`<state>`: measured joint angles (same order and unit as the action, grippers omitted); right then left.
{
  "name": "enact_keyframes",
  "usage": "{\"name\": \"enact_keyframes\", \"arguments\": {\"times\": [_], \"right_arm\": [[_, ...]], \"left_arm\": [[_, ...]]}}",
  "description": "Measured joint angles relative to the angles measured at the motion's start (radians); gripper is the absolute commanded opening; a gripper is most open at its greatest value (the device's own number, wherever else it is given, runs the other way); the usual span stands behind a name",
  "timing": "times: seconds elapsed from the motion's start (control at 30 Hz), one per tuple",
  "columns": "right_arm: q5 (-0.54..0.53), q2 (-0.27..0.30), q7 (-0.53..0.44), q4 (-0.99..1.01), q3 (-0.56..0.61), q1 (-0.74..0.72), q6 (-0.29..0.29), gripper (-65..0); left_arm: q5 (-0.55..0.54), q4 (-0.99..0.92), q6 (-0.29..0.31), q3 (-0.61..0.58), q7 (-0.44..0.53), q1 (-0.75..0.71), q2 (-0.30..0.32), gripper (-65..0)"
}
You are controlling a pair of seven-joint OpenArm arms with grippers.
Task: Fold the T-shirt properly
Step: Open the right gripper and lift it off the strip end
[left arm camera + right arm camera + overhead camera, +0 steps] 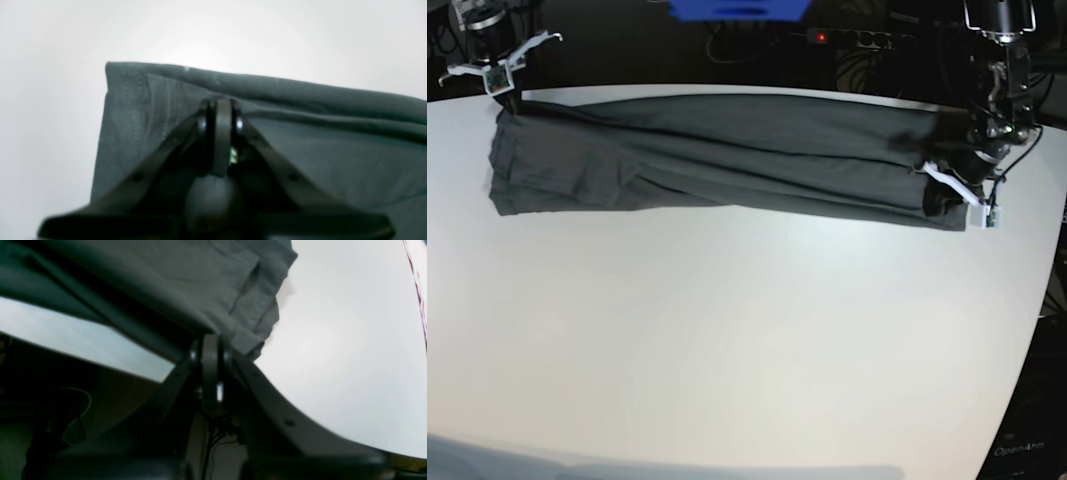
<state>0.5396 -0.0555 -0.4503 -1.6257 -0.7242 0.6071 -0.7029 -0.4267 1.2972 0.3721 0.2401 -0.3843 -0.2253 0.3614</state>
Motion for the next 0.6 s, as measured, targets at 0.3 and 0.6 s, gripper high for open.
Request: {"name": "enact_keyframes", "arguments": {"times": [0.3,0.6], "right_arm": [[0.000,-0.002,0.002,0.086,-0.049,-0.031,0.000,-44.0],[0.001,0.000,0.010,0.095,-0.142,-0.070,0.000,-44.1]], "left_arm": [[0.000,0.000,0.000,0.000,0.000,-0.002,0.002,-61.7],[0.000,0.000,-0.001,0.000,0.000,-0.002,0.002,-61.7]]}}
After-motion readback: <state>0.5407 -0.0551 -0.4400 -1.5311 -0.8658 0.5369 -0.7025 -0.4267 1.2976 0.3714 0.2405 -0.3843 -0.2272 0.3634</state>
